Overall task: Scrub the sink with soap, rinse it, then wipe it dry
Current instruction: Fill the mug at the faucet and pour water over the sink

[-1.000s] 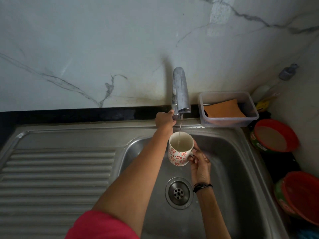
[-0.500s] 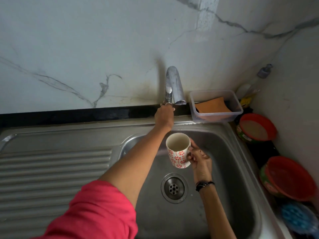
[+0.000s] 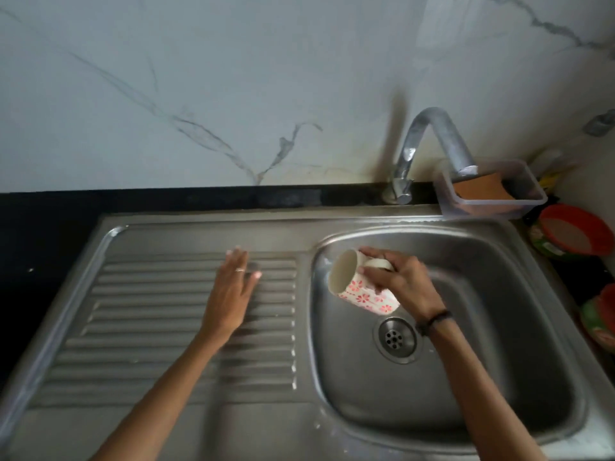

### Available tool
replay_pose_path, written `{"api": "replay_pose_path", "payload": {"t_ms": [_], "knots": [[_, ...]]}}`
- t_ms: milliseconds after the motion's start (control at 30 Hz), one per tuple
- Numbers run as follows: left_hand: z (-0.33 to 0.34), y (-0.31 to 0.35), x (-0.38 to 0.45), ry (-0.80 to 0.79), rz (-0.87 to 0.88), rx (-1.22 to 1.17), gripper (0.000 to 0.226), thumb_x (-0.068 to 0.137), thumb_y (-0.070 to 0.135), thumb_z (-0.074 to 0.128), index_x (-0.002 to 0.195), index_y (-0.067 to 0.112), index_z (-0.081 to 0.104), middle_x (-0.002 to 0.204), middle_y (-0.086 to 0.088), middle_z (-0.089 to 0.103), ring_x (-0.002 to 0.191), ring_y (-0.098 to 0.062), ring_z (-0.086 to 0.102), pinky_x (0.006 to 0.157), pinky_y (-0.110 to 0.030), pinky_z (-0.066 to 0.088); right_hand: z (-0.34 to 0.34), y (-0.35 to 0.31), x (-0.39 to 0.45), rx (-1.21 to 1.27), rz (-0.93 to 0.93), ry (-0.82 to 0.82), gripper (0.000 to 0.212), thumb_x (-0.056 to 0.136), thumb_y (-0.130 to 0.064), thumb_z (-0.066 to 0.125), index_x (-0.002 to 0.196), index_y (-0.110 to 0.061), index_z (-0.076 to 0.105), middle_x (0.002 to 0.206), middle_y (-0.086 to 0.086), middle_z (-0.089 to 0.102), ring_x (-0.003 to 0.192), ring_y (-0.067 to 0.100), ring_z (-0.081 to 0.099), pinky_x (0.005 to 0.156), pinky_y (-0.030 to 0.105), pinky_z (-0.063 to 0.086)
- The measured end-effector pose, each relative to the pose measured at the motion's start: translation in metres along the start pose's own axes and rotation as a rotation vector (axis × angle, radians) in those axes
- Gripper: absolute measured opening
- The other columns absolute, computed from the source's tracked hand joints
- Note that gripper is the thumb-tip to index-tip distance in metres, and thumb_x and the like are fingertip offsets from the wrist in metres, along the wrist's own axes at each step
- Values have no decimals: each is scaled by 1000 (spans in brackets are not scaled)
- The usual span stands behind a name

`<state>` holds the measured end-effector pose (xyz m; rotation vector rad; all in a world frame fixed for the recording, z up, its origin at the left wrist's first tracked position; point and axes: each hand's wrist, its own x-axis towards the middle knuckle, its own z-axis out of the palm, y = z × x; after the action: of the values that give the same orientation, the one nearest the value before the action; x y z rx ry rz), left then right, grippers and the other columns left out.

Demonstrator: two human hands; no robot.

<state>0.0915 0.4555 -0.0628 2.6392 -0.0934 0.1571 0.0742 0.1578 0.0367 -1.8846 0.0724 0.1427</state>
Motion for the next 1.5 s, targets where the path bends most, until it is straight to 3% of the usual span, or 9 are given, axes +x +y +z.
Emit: {"api": "replay_pose_path", "payload": {"t_ms": [133,300,433,700,833,1067,1233,1333,1500], "knots": [[-32,-73,-25,-34,-227,237,64,97,43,33,141,-3,32,151,-23,20,141,-38,15,112,-50,17,64,-42,19,-161,-105,-194,38,81,-6,68,118,-7,63,97,10,68,55,-2,61,48,13,51],[-38,-85,-42,-3,-415,261,71,92,45,46,138,-8,35,144,-28,33,135,-40,31,108,-54,25,115,-80,27,-490,-246,-405,33,82,-14,66,113,-2,64,109,15,67,85,26,67,71,38,58],[-26,-60,-41,-53,-297,238,82,85,55,11,141,-1,32,149,-20,28,139,-33,26,113,-44,17,122,-85,22,-585,-294,-392,29,81,-15,66,106,0,65,100,15,69,79,28,66,72,44,56],[13,18,-56,-288,202,54,92,79,66,-19,148,11,7,156,-4,2,144,-14,1,114,-26,-8,80,-71,6,80,-3,-210,30,81,2,66,110,-4,65,108,6,64,80,14,65,56,21,58],[1,13,-69,-256,162,-74,80,84,67,-8,145,15,-2,153,2,-6,143,-10,-5,118,-29,-4,63,-63,-7,126,-2,-198,29,83,3,63,111,-1,64,106,1,65,83,16,65,55,21,58],[-22,-42,-100,-184,-235,260,92,87,58,-18,142,3,30,151,-16,25,139,-30,28,112,-50,17,77,-57,-28,-241,-73,-314,39,78,-2,70,116,-7,65,104,-1,64,83,25,68,68,44,59],[-7,-2,-123,-241,-56,278,77,97,47,-5,136,-1,41,144,-17,38,131,-30,42,111,-42,25,85,-65,-57,-542,-198,-499,37,79,-10,68,116,-10,66,108,2,67,63,18,66,60,27,56],[4,33,-141,-295,69,249,71,95,47,-2,145,4,24,152,-10,18,140,-22,25,116,-35,9,79,-64,-77,-677,-292,-538,33,80,-14,66,113,-10,68,97,8,71,55,12,61,61,22,52],[11,57,-155,-442,222,141,56,101,39,17,150,15,7,157,0,-2,144,-10,-4,118,-32,-7,52,-43,-104,-274,-77,-389,37,79,0,68,115,-5,65,104,4,66,69,22,68,60,36,60]]}}
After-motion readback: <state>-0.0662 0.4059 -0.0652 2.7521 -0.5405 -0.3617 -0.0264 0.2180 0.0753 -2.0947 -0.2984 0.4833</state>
